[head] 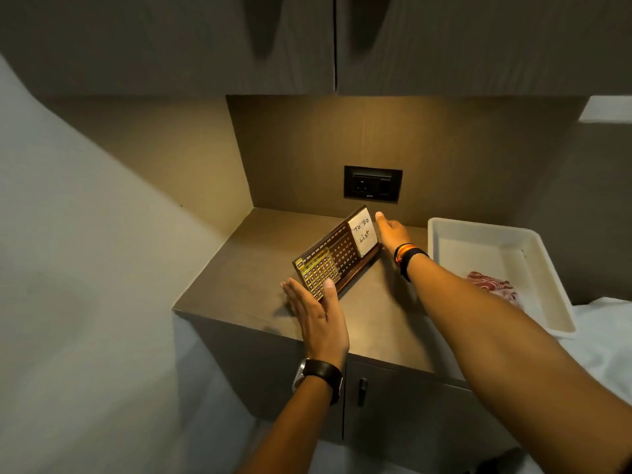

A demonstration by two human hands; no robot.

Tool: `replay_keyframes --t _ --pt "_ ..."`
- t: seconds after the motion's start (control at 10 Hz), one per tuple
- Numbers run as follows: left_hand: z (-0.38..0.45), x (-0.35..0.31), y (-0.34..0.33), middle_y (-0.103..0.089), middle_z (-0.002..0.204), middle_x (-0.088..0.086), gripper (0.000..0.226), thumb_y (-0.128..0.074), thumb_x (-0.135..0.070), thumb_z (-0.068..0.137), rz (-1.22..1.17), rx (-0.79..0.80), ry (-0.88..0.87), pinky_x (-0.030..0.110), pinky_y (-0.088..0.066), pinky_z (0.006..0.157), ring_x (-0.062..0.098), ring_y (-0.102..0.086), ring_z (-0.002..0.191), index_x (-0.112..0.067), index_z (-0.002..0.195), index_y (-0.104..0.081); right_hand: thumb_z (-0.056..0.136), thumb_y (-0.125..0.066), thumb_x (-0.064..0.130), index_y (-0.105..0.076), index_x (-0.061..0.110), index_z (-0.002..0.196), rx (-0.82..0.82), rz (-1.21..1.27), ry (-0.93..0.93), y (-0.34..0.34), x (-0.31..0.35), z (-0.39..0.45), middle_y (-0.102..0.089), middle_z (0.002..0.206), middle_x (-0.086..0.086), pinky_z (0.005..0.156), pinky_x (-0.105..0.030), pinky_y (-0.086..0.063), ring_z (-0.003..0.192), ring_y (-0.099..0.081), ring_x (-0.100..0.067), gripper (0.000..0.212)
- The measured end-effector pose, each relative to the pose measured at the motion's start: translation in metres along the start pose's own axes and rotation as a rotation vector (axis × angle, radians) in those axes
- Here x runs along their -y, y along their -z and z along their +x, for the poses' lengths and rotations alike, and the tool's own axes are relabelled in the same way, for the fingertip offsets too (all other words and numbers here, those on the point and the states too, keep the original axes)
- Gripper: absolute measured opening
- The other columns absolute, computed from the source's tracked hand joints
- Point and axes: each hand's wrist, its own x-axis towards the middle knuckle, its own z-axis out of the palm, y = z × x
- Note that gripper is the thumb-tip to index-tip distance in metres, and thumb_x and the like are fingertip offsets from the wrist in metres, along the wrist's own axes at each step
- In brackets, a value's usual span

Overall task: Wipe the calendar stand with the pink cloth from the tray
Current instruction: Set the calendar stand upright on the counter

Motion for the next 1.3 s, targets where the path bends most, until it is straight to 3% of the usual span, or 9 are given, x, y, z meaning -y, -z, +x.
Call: replay_keyframes --t 0.1,0.2,0.3,0.5,0.7,0.9,1.1,1.2,1.3 --pt "0.015 0.004 0.003 0.013 0.173 -0.001 0.103 -0.024 -0.086 0.086 -0.047 0.071 0.101 0.054 -0.012 0.127 0.023 0.001 0.160 -0.029 0.162 0.016 0.105 -0.033 0.054 -0.061 0.007 0.125 0.005 0.011 0.010 -0.008 0.000 0.008 -0.063 0.104 -0.006 0.063 -0.027 -0.041 0.074 -0.059 -0.013 0.059" --pt "0.031 0.000 0.006 -0.021 0.170 0.003 0.110 -0.022 -0.096 0.076 -0.131 0.168 0.212 0.055 -0.030 0.121 0.030 -0.033 0.151 -0.034 0.163 0.008 0.104 -0.029 0.058 -0.065 0.010 0.110 0.028 -0.013 0.047 -0.011 -0.002 0.018 -0.068 0.099 -0.008 0.057 -0.023 -0.041 0.068 -0.059 -0.008 0.060" --pt "0.039 -0.007 0.013 -0.034 0.164 0.007 0.102 -0.026 -0.089 0.084 -0.172 0.197 0.218 0.051 -0.036 0.117 0.030 -0.044 0.143 -0.033 0.163 0.005 0.101 -0.033 0.061 -0.063 0.016 0.099 0.001 0.004 0.066 -0.010 -0.006 0.017 -0.071 0.104 -0.010 0.061 -0.025 -0.046 0.072 -0.062 -0.009 0.054" --pt "0.096 -0.036 0.053 -0.051 0.152 0.004 0.069 -0.038 -0.056 0.105 -0.147 0.184 0.121 0.029 -0.039 0.093 0.018 -0.055 0.116 -0.027 0.164 -0.020 0.103 -0.039 0.053 -0.059 0.013 0.124 -0.131 0.062 0.106 0.008 -0.025 -0.032 -0.068 0.109 -0.003 0.070 -0.027 -0.053 0.092 -0.067 -0.019 0.049" --pt "0.123 -0.035 0.069 -0.047 0.155 0.003 0.067 -0.044 -0.051 0.105 -0.033 0.268 0.100 0.032 -0.039 0.099 0.026 -0.051 0.136 -0.022 0.162 -0.025 0.104 -0.038 0.053 -0.059 0.017 0.124 -0.227 0.126 0.069 -0.013 -0.046 -0.077 -0.068 0.114 -0.004 0.077 -0.029 -0.053 0.098 -0.065 -0.020 0.046" --pt "0.131 -0.018 0.069 -0.051 0.154 0.005 0.067 -0.046 -0.053 0.103 -0.026 0.335 0.105 0.033 -0.039 0.098 0.027 -0.053 0.135 -0.023 0.161 -0.029 0.104 -0.037 0.051 -0.059 0.014 0.129 -0.289 0.127 0.005 -0.025 -0.052 -0.089 -0.066 0.109 -0.002 0.063 -0.019 -0.045 0.095 -0.064 -0.019 0.050" --pt "0.143 -0.007 0.068 -0.033 0.166 0.007 0.075 -0.043 -0.056 0.104 0.021 0.426 0.083 0.044 -0.033 0.115 0.031 -0.038 0.148 -0.024 0.165 -0.014 0.104 -0.036 0.052 -0.057 0.014 0.133 -0.348 0.096 -0.025 -0.031 -0.057 -0.096 -0.069 0.119 -0.007 0.074 -0.026 -0.050 0.100 -0.064 -0.021 0.052" --pt "0.143 -0.006 0.076 -0.011 0.173 0.005 0.080 -0.036 -0.060 0.104 0.163 0.434 -0.072 0.048 -0.020 0.124 0.030 -0.018 0.158 -0.024 0.165 0.001 0.098 -0.039 0.062 -0.046 0.018 0.147 -0.374 0.041 -0.051 -0.036 -0.039 -0.118 -0.060 0.140 -0.007 0.100 -0.040 -0.050 0.121 -0.060 -0.025 0.066" --pt "0.143 -0.006 0.080 0.001 0.173 0.004 0.079 -0.033 -0.058 0.105 0.181 0.324 -0.322 0.046 -0.009 0.128 0.023 -0.004 0.160 -0.020 0.165 0.002 0.102 -0.045 0.050 -0.040 0.017 0.151 -0.425 0.072 0.040 -0.042 -0.026 -0.155 -0.055 0.139 0.001 0.099 -0.032 -0.051 0.126 -0.056 -0.022 0.060"
